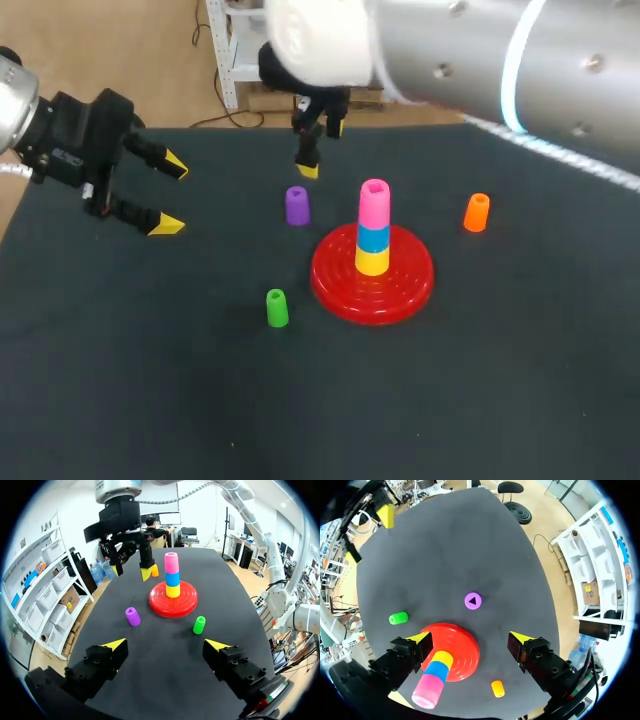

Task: Pick up and stack the cylinders on the red base in this order: pink,purple,orange,green

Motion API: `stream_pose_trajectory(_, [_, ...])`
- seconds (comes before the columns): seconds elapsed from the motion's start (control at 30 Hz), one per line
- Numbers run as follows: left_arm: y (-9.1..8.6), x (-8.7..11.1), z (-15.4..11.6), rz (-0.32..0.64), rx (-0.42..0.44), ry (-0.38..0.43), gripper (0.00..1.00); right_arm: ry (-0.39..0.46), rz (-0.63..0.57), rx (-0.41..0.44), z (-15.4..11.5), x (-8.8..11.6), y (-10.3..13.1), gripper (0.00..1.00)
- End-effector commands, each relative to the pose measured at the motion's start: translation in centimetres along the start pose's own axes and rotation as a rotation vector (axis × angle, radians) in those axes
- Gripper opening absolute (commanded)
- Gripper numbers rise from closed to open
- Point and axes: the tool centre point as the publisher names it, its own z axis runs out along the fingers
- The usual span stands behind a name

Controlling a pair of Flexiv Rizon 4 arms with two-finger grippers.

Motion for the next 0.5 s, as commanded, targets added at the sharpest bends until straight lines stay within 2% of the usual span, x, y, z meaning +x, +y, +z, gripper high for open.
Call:
stream_pose_trajectory(0.03, [0.0, 0.1, 0.0, 0.002, -0.002, -0.004, 1.00, 0.039, -0.001, 0.034, 0.8, -0.7, 0.8, 1.00])
stream_pose_trajectory(0.5, [0.0, 0.1, 0.0, 0.002, -0.002, -0.004, 1.00, 0.017, -0.025, 0.002, 3.6, -1.1, 2.4, 1.00])
